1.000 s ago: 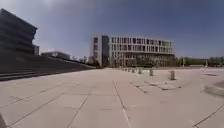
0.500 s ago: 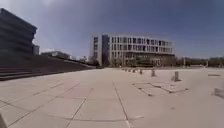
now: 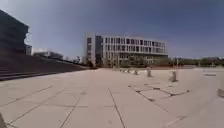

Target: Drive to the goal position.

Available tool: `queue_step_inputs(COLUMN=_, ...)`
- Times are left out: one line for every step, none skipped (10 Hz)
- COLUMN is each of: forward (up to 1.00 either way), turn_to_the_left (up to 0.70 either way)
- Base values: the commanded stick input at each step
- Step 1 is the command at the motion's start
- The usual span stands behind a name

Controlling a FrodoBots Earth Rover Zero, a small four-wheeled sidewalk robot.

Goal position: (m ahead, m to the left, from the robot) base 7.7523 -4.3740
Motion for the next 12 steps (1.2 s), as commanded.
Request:
queue_step_inputs(forward=0.70, turn_to_the_left=0.00)
queue_step_inputs(forward=0.70, turn_to_the_left=0.00)
queue_step_inputs(forward=0.70, turn_to_the_left=0.00)
queue_step_inputs(forward=0.70, turn_to_the_left=0.00)
queue_step_inputs(forward=0.70, turn_to_the_left=0.00)
queue_step_inputs(forward=0.70, turn_to_the_left=0.00)
queue_step_inputs(forward=0.70, turn_to_the_left=0.00)
queue_step_inputs(forward=0.70, turn_to_the_left=0.00)
queue_step_inputs(forward=0.70, turn_to_the_left=0.00)
queue_step_inputs(forward=0.70, turn_to_the_left=0.00)
queue_step_inputs(forward=0.70, turn_to_the_left=0.00)
queue_step_inputs(forward=0.70, turn_to_the_left=0.00)
